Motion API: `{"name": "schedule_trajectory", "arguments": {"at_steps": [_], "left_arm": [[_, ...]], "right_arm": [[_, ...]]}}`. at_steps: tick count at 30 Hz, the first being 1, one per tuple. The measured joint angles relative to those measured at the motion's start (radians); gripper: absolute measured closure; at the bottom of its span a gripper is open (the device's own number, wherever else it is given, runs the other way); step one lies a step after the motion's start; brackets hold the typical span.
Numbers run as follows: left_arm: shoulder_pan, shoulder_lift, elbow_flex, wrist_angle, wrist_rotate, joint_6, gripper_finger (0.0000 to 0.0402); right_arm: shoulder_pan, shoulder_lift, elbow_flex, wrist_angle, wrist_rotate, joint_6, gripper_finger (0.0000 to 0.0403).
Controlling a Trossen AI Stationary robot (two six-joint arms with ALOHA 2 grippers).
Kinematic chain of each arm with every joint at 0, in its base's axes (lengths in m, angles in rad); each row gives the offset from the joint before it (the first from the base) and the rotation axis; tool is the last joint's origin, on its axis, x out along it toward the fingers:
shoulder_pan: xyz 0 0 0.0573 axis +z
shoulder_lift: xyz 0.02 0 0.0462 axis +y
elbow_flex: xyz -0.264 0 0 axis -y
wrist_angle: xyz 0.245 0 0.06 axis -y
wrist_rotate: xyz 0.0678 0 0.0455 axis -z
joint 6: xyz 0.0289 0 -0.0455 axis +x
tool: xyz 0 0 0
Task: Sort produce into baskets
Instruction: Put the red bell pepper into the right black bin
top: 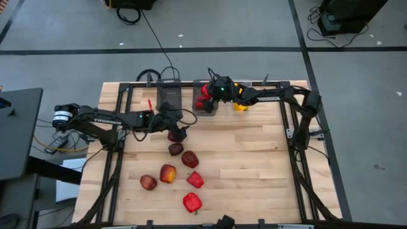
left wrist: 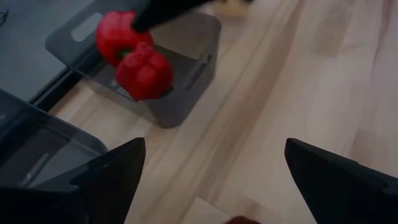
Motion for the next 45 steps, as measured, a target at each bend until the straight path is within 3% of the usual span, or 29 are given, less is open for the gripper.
{"name": "schedule_trajectory", "arguments": {"at_steps": [6, 13, 21, 28, 40, 45], "left_arm": [[-0.062, -0.007, 0.0, -0.075, 0.024, -0.003, 0.001], [-0.177, -0.007, 0.0, -0.156, 0.067, -0.022, 0.001], [-0.383, 0.012, 0.0, -0.057, 0.062, -0.035, 0.001], [-0.54, 0.12, 0.0, 0.051, -0.003, -0.072, 0.001], [-0.621, 0.313, 0.001, 0.207, -0.106, -0.08, 0.001], [-0.622, 0.366, 0.003, 0.252, -0.108, -0.076, 0.001]], "right_arm": [[0.106, -0.102, 0.0, -0.128, -0.003, -0.002, 0.001], [0.328, -0.129, -0.016, -0.193, 0.014, 0.103, 0.0009], [0.621, -0.127, -0.047, -0.184, 0.221, 0.242, 0.0009], [0.804, -0.088, -0.046, -0.104, 0.359, 0.347, 0.0009], [0.915, 0.119, -0.037, 0.068, 0.486, 0.508, 0.0009], [0.922, 0.176, -0.036, 0.134, 0.465, 0.576, 0.0009]]}}
